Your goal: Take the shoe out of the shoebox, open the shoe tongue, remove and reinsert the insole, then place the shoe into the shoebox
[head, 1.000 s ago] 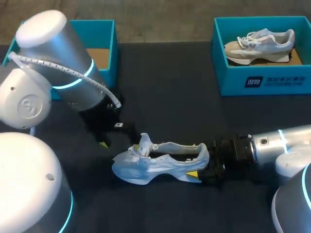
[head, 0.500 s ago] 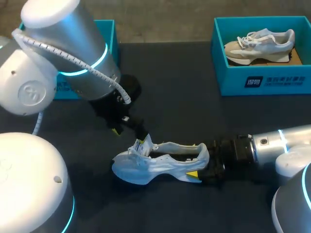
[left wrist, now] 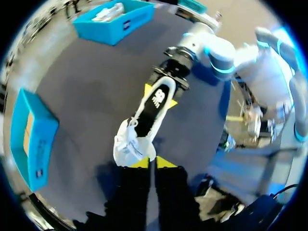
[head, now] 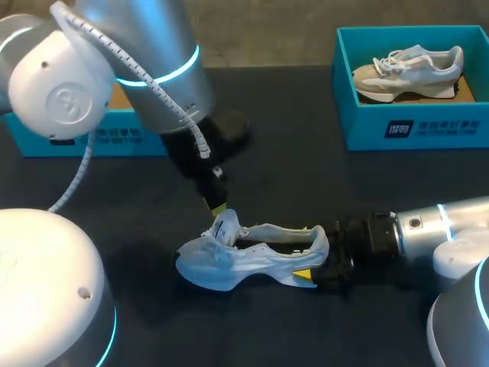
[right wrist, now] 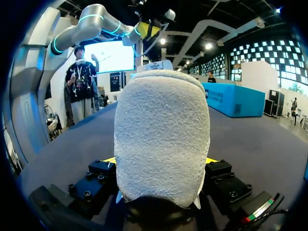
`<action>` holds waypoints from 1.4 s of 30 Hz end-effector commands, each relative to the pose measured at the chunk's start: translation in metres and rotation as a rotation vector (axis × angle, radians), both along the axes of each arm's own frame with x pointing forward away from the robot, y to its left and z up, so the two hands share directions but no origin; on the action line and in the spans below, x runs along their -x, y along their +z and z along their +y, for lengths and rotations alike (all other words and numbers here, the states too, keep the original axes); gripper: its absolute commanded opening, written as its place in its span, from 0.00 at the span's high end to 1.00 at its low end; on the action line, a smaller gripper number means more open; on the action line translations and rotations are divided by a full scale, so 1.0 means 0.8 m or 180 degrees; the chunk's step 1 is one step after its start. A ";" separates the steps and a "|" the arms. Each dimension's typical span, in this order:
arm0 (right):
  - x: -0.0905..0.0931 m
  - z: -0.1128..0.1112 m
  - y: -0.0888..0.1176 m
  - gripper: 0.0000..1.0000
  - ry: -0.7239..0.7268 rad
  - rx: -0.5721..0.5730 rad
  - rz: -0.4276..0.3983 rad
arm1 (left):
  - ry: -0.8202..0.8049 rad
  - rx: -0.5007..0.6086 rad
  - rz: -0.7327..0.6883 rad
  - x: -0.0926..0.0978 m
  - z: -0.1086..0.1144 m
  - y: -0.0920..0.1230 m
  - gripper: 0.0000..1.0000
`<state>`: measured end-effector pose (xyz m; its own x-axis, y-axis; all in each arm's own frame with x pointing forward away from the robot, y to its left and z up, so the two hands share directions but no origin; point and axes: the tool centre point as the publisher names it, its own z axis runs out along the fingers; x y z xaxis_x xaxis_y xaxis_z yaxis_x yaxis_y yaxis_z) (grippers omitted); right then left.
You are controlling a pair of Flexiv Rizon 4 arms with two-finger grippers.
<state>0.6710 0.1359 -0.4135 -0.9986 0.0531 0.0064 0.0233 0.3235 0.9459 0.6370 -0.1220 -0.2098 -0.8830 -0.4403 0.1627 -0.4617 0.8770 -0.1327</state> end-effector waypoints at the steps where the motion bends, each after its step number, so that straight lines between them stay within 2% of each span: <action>1: 0.001 0.000 -0.001 1.00 -0.0004 0.0013 0.0002 | -0.0418 -0.0257 -0.0026 -0.002 -0.014 0.000 1.00; 12: 0.001 0.000 -0.001 1.00 -0.0004 0.0013 0.0002 | -0.0418 -0.0257 -0.0026 -0.002 -0.014 0.000 1.00; 19: 0.001 0.000 -0.001 1.00 -0.0004 0.0013 0.0002 | -0.1225 0.0020 -0.0105 -0.031 -0.041 -0.021 1.00; 26: 0.001 0.000 -0.001 1.00 -0.0004 0.0013 0.0002 | -0.1621 0.0027 -0.0052 -0.045 -0.060 -0.043 1.00; 32: 0.001 0.000 -0.001 1.00 -0.0004 0.0013 0.0002 | -0.1835 0.0060 -0.0018 -0.043 -0.078 -0.060 1.00; 42: 0.001 0.000 -0.001 1.00 -0.0004 0.0013 0.0002 | -0.2062 0.0128 0.0067 -0.026 -0.091 -0.106 1.00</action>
